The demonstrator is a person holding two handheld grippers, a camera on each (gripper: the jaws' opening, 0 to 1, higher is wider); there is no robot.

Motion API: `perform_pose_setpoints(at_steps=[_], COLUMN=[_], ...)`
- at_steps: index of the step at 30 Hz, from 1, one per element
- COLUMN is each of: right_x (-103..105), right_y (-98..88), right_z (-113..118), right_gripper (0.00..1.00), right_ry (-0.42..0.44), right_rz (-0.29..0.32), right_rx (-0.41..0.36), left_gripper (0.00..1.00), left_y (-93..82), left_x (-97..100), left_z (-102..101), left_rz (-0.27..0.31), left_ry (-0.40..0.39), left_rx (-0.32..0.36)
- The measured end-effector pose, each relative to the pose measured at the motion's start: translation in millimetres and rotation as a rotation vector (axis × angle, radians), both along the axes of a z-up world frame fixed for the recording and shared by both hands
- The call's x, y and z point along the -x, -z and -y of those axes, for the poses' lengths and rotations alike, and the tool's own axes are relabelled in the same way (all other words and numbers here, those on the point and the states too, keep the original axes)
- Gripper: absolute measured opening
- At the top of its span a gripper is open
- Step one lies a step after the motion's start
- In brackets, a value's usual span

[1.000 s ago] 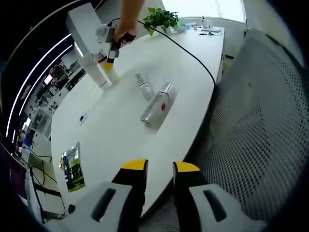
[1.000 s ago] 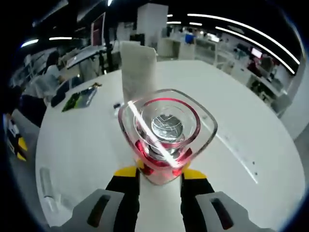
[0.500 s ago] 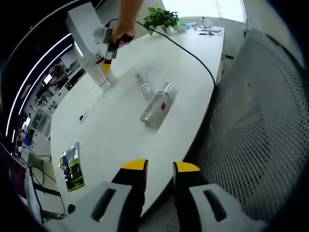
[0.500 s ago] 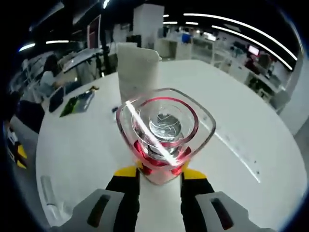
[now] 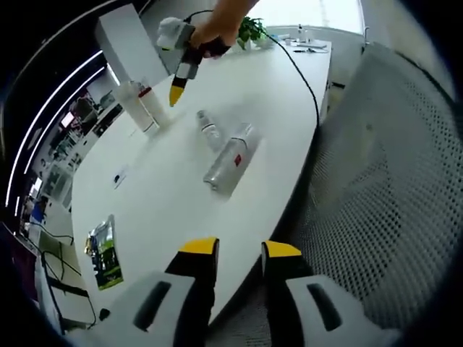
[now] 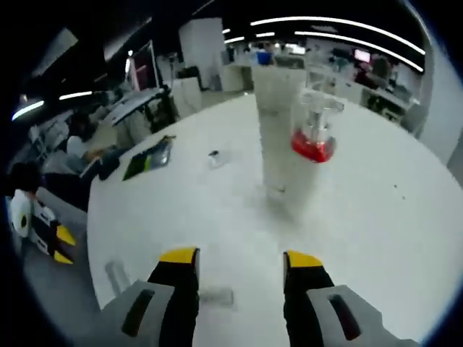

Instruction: Arrange the skincare products in the storage area until every visible bottle or jar stands upright without overlapping.

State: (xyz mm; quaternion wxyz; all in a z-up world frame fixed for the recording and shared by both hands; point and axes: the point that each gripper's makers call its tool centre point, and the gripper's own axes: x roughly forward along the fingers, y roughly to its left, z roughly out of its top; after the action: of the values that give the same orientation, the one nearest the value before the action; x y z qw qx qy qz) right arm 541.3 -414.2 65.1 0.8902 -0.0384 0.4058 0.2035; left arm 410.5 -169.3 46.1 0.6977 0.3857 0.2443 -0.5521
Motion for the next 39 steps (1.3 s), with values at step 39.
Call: perform_pose_setpoints(at_steps=[39], right_x=[109.5], right_y=[74.0], right_z=[-120.6], right_gripper=[0.16], right_ry=[-0.615], right_rz=[-0.201], right_rx=[0.413], left_gripper=[0.36], left_y=[-11.0], left_x=[6.1], left_z=[8.5], left_rz=[0.040], left_ry=[0.059], left_rx=[0.053])
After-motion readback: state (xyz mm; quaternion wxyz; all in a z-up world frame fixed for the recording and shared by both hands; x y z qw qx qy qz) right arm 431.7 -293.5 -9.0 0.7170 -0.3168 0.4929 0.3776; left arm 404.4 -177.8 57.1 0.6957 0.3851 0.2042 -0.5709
